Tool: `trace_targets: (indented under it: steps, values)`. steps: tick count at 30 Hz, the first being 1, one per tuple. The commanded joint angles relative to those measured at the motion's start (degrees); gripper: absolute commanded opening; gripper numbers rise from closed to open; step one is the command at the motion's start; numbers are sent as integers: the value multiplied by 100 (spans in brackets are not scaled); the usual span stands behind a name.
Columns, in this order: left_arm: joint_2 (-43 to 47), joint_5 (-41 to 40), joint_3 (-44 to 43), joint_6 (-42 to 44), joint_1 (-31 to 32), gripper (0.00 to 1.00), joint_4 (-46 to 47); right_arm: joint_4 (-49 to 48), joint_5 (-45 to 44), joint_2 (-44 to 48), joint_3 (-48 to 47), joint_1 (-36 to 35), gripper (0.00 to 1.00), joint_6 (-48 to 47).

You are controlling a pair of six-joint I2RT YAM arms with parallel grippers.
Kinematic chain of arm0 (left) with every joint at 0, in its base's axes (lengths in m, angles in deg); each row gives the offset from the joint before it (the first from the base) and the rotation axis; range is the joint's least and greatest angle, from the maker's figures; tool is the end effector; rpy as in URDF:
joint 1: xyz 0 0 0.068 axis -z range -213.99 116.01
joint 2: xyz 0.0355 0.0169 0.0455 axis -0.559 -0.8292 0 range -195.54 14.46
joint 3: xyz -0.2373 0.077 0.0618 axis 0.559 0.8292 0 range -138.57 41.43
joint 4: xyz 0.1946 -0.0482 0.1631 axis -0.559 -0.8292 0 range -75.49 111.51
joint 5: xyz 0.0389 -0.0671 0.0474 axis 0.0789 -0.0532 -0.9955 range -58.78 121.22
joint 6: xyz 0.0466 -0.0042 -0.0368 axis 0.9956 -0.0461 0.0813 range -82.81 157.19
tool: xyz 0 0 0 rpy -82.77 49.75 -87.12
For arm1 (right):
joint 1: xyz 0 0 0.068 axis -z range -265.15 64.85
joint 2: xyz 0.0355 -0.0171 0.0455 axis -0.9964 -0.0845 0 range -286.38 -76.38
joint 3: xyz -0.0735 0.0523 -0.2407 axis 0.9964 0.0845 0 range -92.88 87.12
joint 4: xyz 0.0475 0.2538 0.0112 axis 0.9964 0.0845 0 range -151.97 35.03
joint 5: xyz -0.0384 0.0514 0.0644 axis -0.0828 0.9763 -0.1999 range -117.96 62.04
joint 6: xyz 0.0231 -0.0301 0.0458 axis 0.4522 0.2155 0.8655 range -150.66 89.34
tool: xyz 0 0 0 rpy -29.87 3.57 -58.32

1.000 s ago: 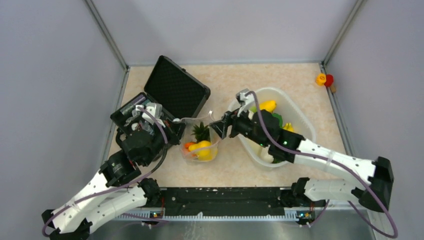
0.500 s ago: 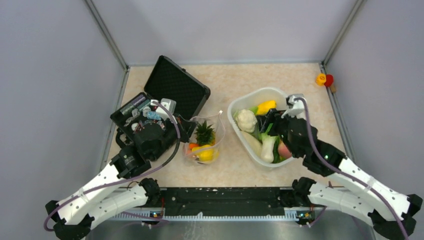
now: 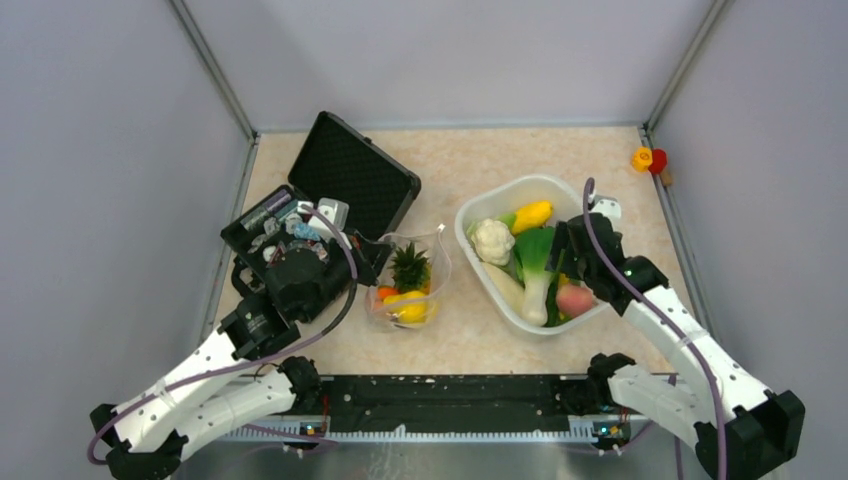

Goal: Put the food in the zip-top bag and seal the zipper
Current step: Pick up the fake fruit from the bin.

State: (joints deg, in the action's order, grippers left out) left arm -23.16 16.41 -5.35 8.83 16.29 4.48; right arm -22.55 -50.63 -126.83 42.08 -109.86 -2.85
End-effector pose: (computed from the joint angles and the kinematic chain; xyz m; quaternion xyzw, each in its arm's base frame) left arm 0.1159 -0.1221 0.3464 0.0590 0.7502 -0.3376 0.5655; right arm 0.1794 0.0641 0.2608 0.1000 0.9029 0.0038 0.4180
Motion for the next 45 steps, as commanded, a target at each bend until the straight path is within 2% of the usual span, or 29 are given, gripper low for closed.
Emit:
trace_targets:
  steps: [1,5,12,21,26,27,30,35,36,42,45]
  values:
    - [-8,118,35,99,-10,0,474,232,173,-186,-240,61,75,485]
    - [-160,191,18,321,-10,0,608,622,-132,-183,-14,63,76,979]
    - [-315,348,-34,430,-10,0,649,1114,384,285,59,63,84,1024]
    - [-426,548,-209,797,-18,0,587,1627,146,-423,-96,61,84,1315]
    - [-507,559,-466,986,-18,0,326,1488,117,-635,-16,58,71,1413]
    - [-482,584,-481,1002,-18,0,312,1495,32,-632,-14,62,72,1439]
    - [-346,587,-408,995,-18,0,323,1640,-154,-696,-87,63,88,1398]
    - [-180,483,-307,958,-18,0,331,1563,369,-1148,-124,56,91,900]
    - [-161,477,-317,955,-18,0,314,1574,446,-1279,-142,60,87,857]
    - [-109,337,-375,990,-20,0,195,1534,293,-1300,-314,58,41,833]
    - [-116,260,-391,999,-23,0,223,1409,273,-982,-621,62,36,809]
